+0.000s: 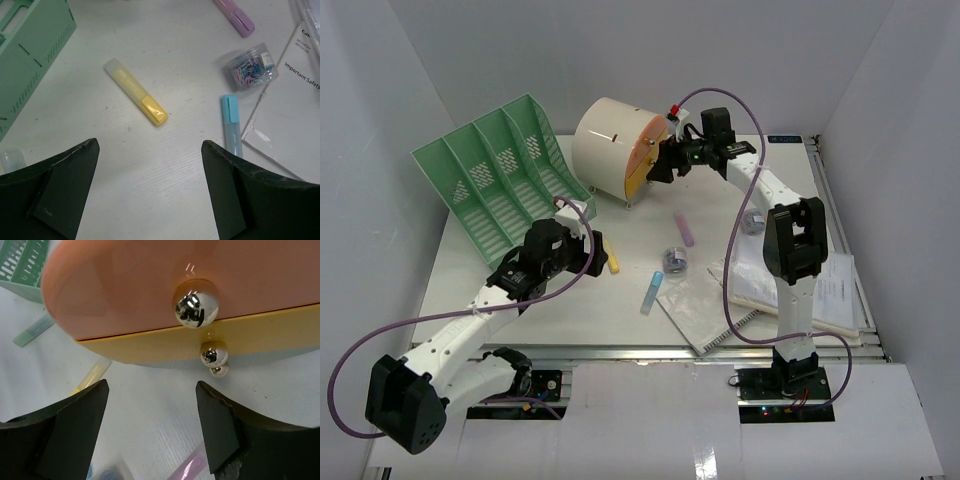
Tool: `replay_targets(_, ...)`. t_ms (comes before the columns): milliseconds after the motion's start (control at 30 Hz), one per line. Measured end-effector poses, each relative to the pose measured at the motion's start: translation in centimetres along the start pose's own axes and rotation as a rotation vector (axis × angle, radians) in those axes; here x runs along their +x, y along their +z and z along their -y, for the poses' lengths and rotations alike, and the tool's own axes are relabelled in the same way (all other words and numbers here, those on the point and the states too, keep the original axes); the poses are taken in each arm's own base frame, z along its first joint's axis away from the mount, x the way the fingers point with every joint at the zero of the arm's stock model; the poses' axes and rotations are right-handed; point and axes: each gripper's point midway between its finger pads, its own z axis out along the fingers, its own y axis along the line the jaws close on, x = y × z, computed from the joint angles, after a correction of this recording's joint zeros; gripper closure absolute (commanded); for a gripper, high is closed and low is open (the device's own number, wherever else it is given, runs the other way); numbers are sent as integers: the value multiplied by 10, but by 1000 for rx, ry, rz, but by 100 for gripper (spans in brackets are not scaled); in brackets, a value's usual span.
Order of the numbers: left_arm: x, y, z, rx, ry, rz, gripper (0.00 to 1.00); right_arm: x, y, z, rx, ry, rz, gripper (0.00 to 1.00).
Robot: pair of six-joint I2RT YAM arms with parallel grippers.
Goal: Organize the desk
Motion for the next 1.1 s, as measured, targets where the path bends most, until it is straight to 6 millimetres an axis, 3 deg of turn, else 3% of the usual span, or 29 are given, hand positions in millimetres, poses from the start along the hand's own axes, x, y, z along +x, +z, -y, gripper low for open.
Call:
replay_targets(200,-4,-12,1,9,0,44,6,4,15,15,6,32,-2,28)
replay_targets(467,-3,-12,1,8,2,44,6,7,24,28,24,41,12,35)
replay_targets(633,-3,-11,-2,-5,2,43,6,2,30,34,25,27,36,46)
replay_targets(733,-2,-11,-2,-9,2,40,6,2,33,37,27,26,44,66)
replay_targets(800,-2,-10,-3,-11,4,38,6,3,34,39,32,24,45,73)
replay_targets(967,-1,-10,-4,-15,7,38,6,4,33,41,31,17,48,81)
replay_targets(1100,-1,-10,-4,-15,8,38,6,12,25,39,43,-12,59,82)
